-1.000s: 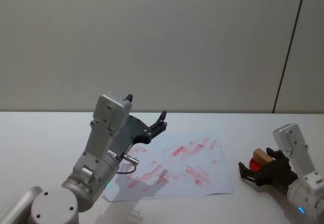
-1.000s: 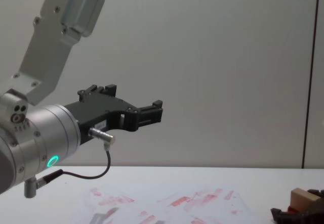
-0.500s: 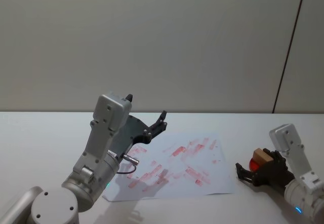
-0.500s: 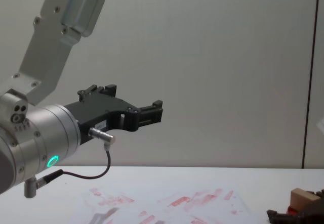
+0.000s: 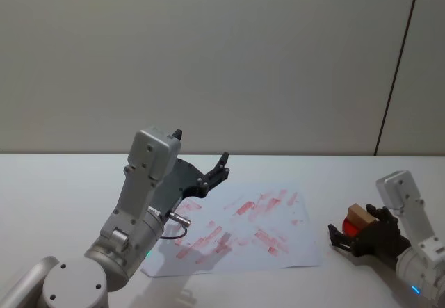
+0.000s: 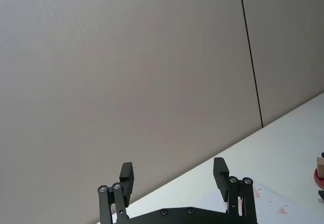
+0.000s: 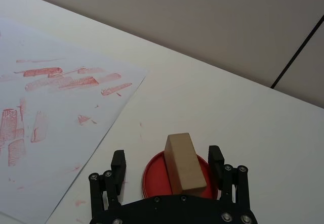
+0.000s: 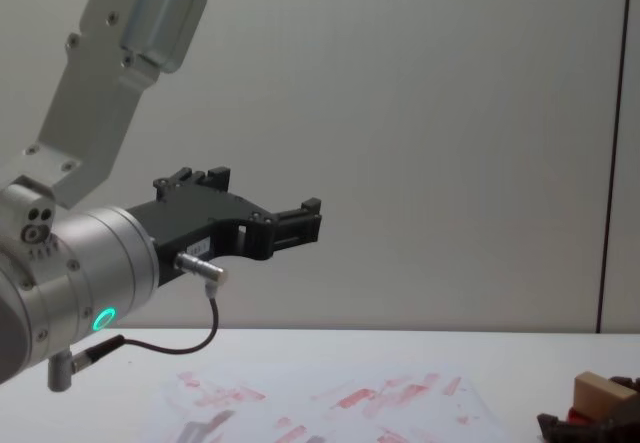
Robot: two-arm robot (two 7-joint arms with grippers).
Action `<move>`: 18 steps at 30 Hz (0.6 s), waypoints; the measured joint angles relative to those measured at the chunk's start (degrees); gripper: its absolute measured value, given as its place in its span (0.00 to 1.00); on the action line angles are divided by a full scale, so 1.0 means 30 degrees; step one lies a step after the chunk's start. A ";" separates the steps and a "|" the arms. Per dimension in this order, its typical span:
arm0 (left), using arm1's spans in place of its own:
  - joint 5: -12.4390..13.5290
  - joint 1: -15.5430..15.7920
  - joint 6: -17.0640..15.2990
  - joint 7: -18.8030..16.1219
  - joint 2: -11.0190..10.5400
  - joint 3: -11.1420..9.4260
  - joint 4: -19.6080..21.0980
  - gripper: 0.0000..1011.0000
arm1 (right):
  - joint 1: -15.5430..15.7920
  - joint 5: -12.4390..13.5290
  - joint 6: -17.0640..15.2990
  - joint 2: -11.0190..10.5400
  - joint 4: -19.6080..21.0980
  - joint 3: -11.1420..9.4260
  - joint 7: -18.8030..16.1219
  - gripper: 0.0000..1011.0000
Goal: Use the one hand to pick up the stamp and affix it onto the A4 paper.
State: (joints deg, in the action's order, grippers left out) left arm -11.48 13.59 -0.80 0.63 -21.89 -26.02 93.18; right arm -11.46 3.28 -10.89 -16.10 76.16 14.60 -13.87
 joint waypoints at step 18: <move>0.0000 0.0000 0.0000 0.0000 0.0000 0.0000 -0.0001 0.99 | 0.0270 0.0206 0.0066 -0.0230 0.0279 -0.0180 -0.0069 0.95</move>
State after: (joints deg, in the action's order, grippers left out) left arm -11.48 13.59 -0.80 0.63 -21.89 -26.02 93.17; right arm -10.65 3.90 -10.69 -16.79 76.99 14.06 -14.07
